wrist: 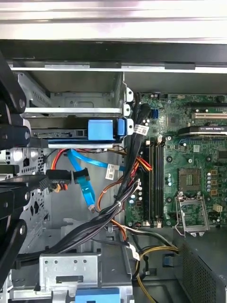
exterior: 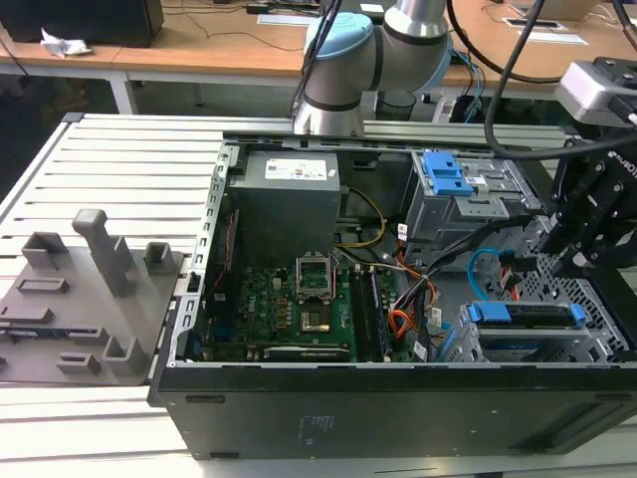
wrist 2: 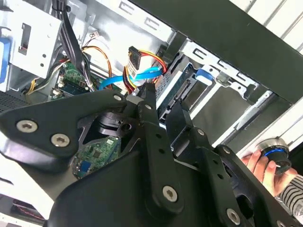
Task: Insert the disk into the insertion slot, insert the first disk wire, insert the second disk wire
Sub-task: 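Insert the first disk wire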
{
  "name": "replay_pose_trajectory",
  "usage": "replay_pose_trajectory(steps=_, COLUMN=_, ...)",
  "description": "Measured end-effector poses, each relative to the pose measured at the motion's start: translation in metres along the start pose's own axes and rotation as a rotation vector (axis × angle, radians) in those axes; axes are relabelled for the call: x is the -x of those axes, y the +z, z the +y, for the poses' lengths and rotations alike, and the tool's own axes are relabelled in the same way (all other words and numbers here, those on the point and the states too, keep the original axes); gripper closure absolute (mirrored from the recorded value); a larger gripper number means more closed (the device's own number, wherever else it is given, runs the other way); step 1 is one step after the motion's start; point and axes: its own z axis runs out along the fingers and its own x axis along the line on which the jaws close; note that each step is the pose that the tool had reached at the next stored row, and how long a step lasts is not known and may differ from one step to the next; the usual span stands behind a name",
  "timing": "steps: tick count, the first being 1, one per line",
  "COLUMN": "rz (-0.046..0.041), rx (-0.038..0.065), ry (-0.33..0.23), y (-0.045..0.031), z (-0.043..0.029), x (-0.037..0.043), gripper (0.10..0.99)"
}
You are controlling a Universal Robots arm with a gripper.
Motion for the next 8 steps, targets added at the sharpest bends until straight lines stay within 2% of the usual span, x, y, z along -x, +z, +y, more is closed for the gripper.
replay_pose_trajectory(steps=2, rz=0.0020, rx=0.000, ry=0.000, y=0.0034, z=0.0079, x=0.0039, gripper=0.725)
replay_pose_trajectory(steps=3, rz=0.0033, rx=0.000, ry=0.000, y=0.0046, z=0.0096, x=0.0052, gripper=0.725)
replay_pose_trajectory(steps=6, rz=0.0067, rx=0.000, ry=0.000, y=0.0099, z=0.0107, x=0.0121, gripper=0.725)
replay_pose_trajectory(steps=8, rz=0.0123, rx=-0.001, ry=0.001, y=0.0153, z=0.0107, x=0.0143, gripper=0.725)
